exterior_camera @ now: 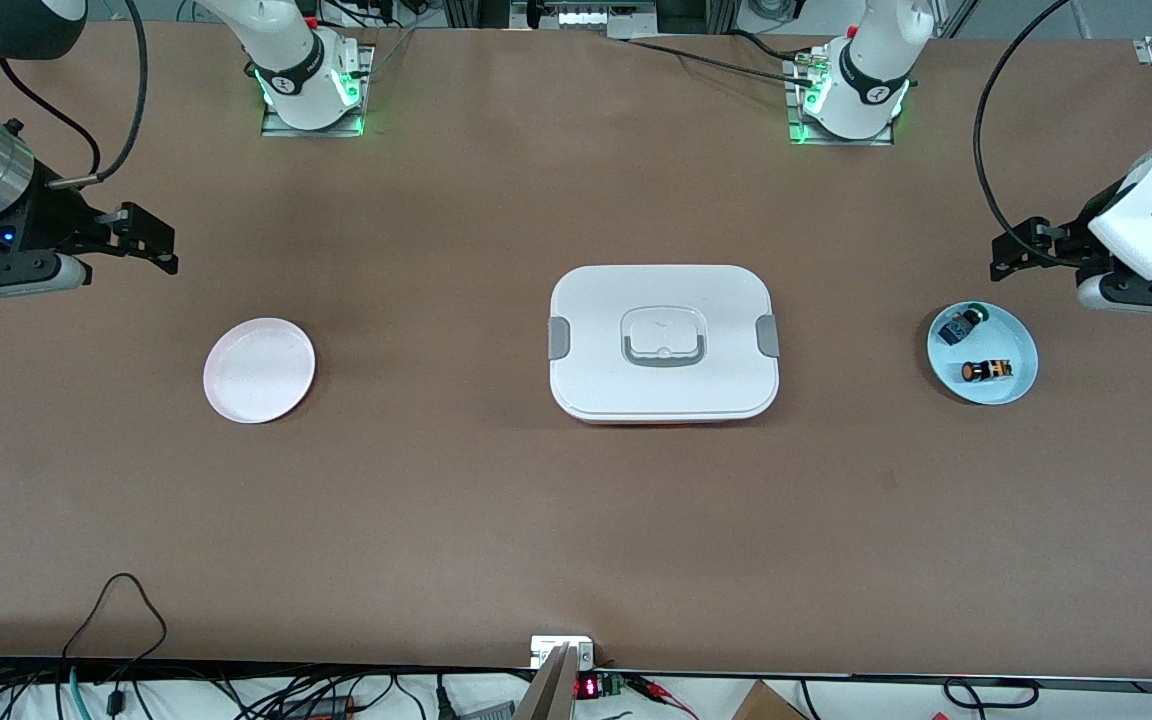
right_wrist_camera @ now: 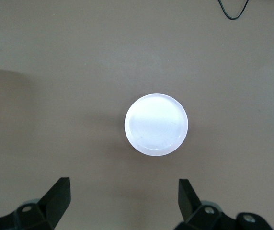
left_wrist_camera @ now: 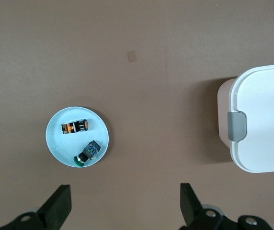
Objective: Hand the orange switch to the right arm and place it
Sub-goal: 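Move the left gripper toward the orange switch on the blue plate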
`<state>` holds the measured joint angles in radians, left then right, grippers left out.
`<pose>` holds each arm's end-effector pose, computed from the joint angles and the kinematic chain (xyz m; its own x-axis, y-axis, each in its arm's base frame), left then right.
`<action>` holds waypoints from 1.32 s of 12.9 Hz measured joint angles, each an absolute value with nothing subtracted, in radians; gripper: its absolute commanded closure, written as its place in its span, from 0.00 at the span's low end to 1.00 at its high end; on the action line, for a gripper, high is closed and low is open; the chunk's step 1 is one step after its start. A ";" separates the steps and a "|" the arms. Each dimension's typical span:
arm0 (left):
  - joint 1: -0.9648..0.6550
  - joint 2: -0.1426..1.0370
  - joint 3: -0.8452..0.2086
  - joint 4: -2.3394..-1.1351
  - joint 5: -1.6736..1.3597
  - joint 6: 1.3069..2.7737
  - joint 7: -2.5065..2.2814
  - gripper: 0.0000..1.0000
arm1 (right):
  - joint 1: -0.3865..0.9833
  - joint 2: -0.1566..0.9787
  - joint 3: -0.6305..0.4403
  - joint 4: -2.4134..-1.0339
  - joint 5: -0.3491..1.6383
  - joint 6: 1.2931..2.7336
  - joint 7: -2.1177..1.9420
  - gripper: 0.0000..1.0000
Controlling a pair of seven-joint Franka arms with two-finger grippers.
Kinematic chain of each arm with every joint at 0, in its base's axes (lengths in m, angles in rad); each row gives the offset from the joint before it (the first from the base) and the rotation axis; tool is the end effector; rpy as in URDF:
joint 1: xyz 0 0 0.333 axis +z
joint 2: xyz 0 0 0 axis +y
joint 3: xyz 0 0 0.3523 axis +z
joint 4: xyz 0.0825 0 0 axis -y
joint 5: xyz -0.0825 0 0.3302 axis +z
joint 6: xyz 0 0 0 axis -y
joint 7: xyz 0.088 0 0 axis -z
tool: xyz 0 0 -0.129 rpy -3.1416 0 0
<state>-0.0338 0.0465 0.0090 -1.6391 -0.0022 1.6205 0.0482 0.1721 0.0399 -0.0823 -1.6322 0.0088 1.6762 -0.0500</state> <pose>0.5155 -0.0132 0.5908 0.9952 -0.0728 -0.0649 -0.0726 -0.9973 0.0049 0.5196 0.0488 0.6018 0.9904 0.1385 0.0045 0.1385 -0.9903 -0.0052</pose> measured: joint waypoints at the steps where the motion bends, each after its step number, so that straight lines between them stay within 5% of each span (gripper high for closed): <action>1: -0.034 0.046 0.009 -1.639 -0.002 1.620 0.046 0.00 | 0.172 0.040 -0.082 -1.632 0.009 1.676 -0.050 0.00; 13: -0.037 0.065 0.009 -1.636 -0.002 1.588 0.044 0.00 | 0.172 0.041 -0.082 -1.632 0.009 1.676 -0.050 0.00; 17: -0.017 0.106 0.016 -1.651 0.000 1.463 0.031 0.00 | 0.172 0.041 -0.082 -1.632 0.009 1.676 -0.050 0.00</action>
